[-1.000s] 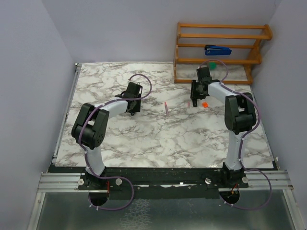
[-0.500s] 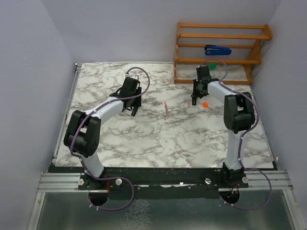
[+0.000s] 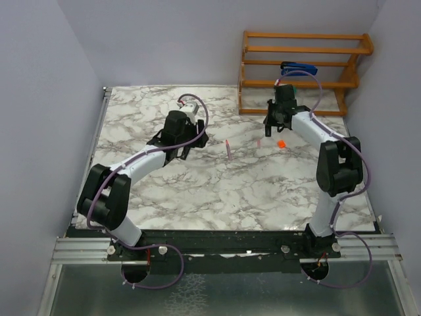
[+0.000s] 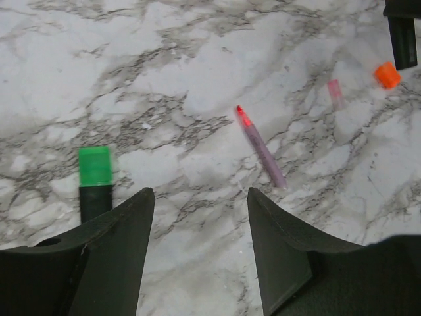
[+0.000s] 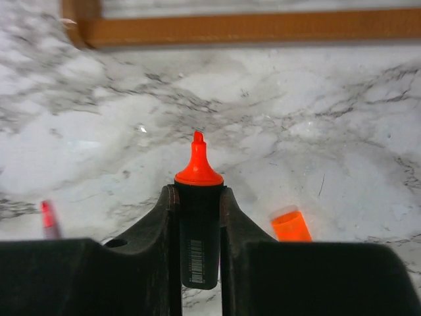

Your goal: Insert the pens into the pen caps

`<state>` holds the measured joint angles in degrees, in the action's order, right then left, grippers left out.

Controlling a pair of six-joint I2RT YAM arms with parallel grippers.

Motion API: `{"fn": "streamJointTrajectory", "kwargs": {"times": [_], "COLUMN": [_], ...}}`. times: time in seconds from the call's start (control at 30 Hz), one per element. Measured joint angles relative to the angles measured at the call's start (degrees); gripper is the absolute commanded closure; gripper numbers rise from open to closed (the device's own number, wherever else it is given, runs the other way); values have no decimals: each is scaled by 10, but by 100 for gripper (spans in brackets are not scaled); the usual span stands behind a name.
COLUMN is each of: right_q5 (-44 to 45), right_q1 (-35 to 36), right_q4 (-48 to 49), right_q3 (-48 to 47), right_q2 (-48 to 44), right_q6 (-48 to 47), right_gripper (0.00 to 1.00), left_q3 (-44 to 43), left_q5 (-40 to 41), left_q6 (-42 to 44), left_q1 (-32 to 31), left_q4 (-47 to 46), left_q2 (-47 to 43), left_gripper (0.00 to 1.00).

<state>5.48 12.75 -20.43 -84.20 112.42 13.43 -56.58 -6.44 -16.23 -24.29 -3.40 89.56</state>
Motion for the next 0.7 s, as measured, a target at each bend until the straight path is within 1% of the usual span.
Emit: {"fn": "streamJointTrajectory", "kwargs": {"times": [0.2, 0.3, 0.37, 0.53, 0.6, 0.7], "right_q5": [1, 4, 5, 7, 10, 13], "right_q1": [36, 60, 75, 109, 118, 128], "right_q4": [25, 42, 44, 40, 40, 40], "right_q3": [6, 24, 37, 46, 47, 47], "right_q2": [-103, -136, -147, -148, -148, -148], "right_q6": [6, 16, 22, 30, 31, 31], "right_gripper": [99, 99, 99, 99, 99, 99], "left_q3": [2, 8, 16, 23, 19, 5], "left_q5": [-42, -63, -73, -103, -128, -165], "left_q6": [-8, -41, -65, -151, -189, -237], "left_q1": [-54, -69, -70, -68, -68, -68], "left_q4": [-75, -140, -185, -327, -382, -442], "left_q2": [30, 48, 60, 124, 156, 197], "left_gripper": [40, 40, 40, 40, 41, 41]}}
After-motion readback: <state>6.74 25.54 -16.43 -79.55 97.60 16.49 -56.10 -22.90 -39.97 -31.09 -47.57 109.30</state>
